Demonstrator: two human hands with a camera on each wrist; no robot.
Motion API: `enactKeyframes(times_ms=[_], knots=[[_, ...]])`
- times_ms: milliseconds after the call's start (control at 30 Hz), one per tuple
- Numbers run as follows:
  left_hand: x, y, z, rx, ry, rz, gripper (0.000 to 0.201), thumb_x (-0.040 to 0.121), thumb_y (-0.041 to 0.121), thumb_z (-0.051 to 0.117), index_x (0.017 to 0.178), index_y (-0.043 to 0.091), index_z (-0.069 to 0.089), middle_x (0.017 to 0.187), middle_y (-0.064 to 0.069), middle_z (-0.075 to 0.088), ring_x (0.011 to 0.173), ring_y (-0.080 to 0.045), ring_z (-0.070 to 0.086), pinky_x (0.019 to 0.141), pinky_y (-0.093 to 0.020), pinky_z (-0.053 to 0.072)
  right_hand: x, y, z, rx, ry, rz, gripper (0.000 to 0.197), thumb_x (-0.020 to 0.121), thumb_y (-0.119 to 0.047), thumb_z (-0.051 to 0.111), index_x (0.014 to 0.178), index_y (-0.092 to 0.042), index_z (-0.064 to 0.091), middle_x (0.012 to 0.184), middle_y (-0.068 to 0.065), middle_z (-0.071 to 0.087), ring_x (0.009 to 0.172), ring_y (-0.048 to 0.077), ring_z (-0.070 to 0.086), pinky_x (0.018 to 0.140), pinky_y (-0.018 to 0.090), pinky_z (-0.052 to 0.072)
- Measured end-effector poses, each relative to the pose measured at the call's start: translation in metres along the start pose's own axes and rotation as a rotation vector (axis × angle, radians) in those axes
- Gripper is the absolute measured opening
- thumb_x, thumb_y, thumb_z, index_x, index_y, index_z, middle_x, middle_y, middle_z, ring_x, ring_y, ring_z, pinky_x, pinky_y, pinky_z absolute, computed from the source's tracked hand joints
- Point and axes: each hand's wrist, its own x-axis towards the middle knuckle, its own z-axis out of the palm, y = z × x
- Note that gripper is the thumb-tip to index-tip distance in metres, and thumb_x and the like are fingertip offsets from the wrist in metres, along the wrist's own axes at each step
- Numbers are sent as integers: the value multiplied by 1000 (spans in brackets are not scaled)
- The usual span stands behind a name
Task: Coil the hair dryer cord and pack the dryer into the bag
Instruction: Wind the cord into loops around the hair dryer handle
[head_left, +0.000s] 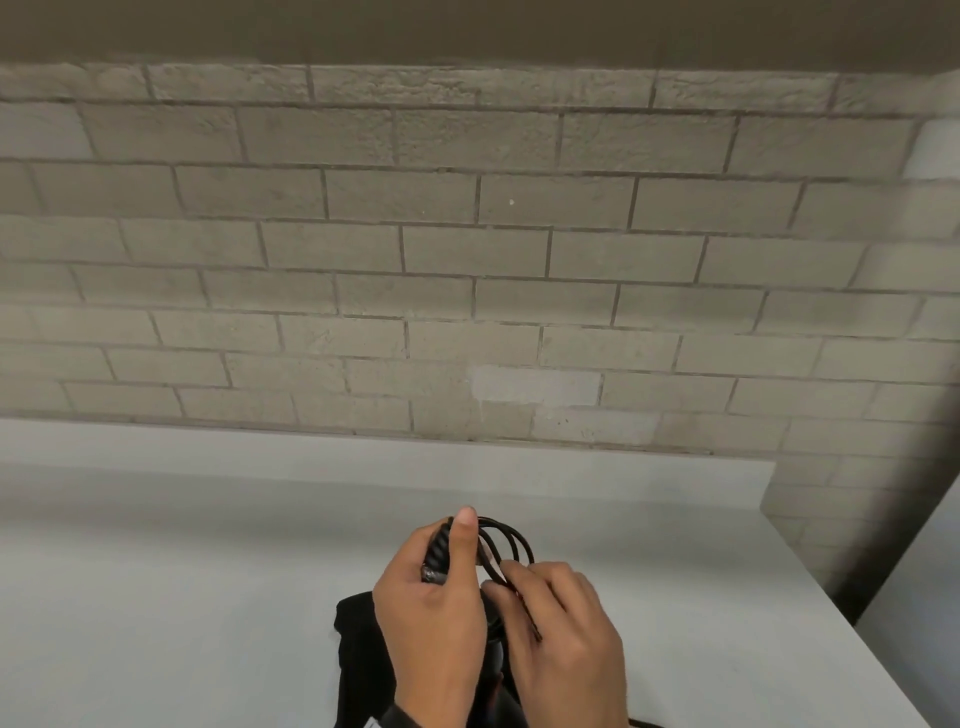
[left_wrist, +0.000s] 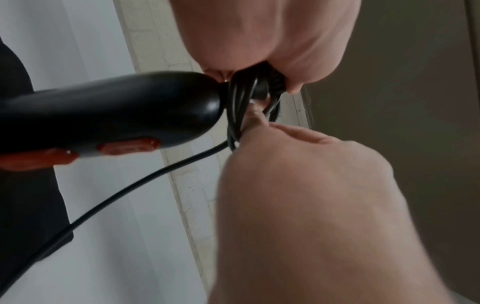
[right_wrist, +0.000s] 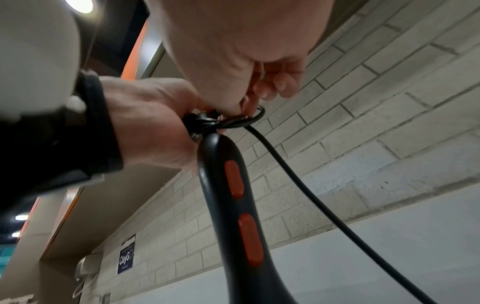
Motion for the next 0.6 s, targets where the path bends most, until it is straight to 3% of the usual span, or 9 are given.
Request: enactKeyframes(times_ms=[133,233,367,467,533,600], knots=[[-2,1,1,-9,3,48,31,76,47,64,70,17,72,63,3,70,57,-4,62,57,-6,45,4,-9,-11,-36,-43,2,26,88,-33,56,86,-16,75,77,-6,64,62,15,55,48,26,46],[-4,-3,2,17,-18,105,27,77,48,64,77,22,72,66,3,71,59,-4,63,58,-9,47,8,-17,-17,-30,-94,84,22,87,-31,52,80,-22,70,75,-11,61,60,10,55,50,22,45],[2,-7,-2,32,-47,205,23,86,49,67,82,27,72,72,8,72,66,-4,67,61,-6,47,18,-25,-30,117,-216,374,15,87,-36,59,74,-32,65,71,-17,60,66,3,58,60,15,44],[6,-4,-5,21,-68,254,27,84,54,66,91,29,73,79,10,75,75,-6,70,65,-5,48,41,-30,-50,390,-396,674,18,87,-32,66,70,-29,70,69,-9,69,64,2,63,61,14,47],[7,-1,-7,11,-101,270,22,84,46,66,103,36,71,78,6,74,76,-7,70,68,-4,47,56,-29,-63,572,-525,801,23,89,-30,64,69,-21,72,59,0,65,54,6,58,61,19,44],[8,-1,-9,31,-151,322,18,88,47,63,105,44,69,77,6,72,73,-8,69,66,-5,46,66,-23,-70,803,-589,931,30,92,-25,61,65,-14,69,60,5,58,51,11,49,59,23,40]])
